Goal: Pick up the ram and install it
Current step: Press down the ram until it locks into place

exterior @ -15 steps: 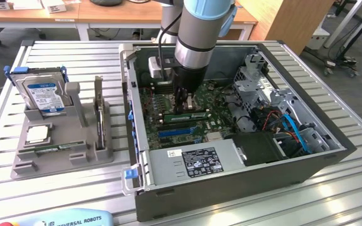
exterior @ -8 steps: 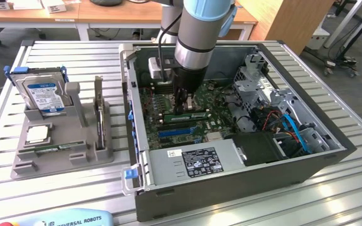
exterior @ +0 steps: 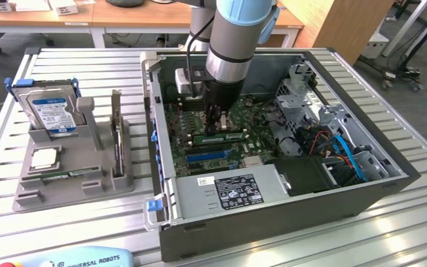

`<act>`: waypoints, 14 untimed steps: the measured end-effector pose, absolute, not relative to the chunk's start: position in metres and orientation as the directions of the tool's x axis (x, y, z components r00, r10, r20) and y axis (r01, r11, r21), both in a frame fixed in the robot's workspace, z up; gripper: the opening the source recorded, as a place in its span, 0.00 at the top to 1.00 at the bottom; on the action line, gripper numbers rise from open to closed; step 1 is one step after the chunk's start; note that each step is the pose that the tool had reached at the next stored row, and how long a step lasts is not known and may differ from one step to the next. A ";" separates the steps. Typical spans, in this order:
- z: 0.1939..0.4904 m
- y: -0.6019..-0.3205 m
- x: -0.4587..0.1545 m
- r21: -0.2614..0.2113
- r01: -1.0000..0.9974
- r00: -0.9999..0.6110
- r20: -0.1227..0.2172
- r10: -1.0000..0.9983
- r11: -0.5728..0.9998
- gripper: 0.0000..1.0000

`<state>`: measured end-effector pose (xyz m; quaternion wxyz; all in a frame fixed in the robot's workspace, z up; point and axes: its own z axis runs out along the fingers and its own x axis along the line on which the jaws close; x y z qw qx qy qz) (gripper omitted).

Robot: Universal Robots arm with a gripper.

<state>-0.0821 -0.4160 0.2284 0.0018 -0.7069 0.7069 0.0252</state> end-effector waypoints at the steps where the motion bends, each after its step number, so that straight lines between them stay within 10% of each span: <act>1: 0.228 -0.416 -0.082 0.033 -0.999 -0.001 -0.038 -0.999 -0.001 0.90; 14: 0.226 -0.416 -0.082 0.033 -0.999 -0.001 -0.039 -0.999 -0.001 0.90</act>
